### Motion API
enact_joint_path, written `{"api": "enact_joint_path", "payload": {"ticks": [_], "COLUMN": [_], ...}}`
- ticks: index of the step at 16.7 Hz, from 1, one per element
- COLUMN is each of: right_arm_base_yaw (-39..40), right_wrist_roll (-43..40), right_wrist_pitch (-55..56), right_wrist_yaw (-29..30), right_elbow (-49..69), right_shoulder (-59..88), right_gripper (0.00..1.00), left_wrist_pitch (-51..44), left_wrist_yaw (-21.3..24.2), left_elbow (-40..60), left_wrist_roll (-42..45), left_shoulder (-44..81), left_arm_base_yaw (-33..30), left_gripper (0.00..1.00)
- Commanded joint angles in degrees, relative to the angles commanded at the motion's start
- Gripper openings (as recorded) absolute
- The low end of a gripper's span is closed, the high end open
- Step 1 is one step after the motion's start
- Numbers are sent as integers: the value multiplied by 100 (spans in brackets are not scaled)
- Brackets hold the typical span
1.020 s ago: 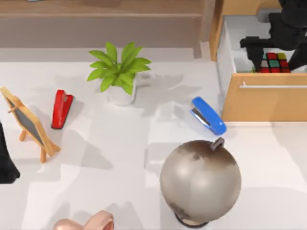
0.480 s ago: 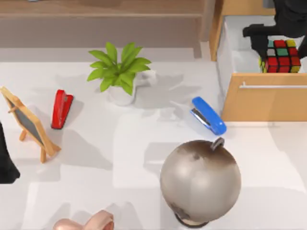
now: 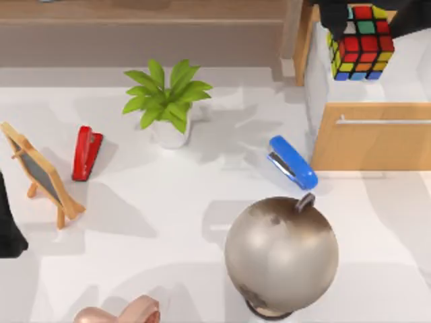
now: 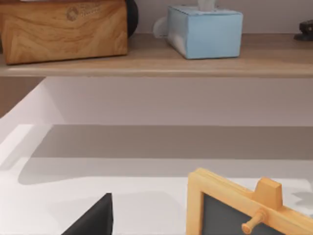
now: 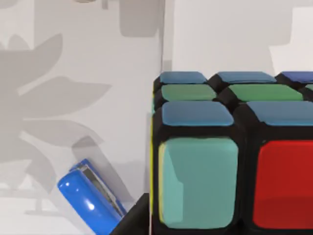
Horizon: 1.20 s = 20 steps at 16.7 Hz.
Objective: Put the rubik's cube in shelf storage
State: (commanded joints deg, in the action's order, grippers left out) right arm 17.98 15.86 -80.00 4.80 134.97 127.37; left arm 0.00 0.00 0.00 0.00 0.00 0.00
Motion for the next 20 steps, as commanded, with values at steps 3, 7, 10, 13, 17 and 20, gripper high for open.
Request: {"api": "enact_joint_path", "payload": {"ticks": [3, 7, 10, 13, 17, 20], "right_arm_base_yaw": [-232, -896, -1020, -1020, -976, -798], "right_wrist_roll": [-211, -489, -541, -541, -520, -453], "right_wrist_pitch": [11, -68, 48, 48, 14, 138], "right_wrist_yaw": [-243, -311, -345, -345, -351, -455], "right_elbow": [199, 208, 259, 259, 110, -142], "right_shoulder": [378, 1214, 1499, 1499, 1315, 667], "right_gripper": [0, 0, 0, 0, 0, 0], "left_wrist_pitch": [0, 0, 0, 0, 0, 0], "left_wrist_yaw": [0, 0, 0, 0, 0, 0], "left_elbow": [0, 0, 0, 0, 0, 0], "left_wrist_roll": [0, 0, 0, 0, 0, 0], "left_shoulder": [0, 0, 0, 0, 0, 0], "left_arm_base_yaw": [0, 0, 0, 0, 0, 0], "left_gripper": [100, 100, 100, 100, 100, 100]}}
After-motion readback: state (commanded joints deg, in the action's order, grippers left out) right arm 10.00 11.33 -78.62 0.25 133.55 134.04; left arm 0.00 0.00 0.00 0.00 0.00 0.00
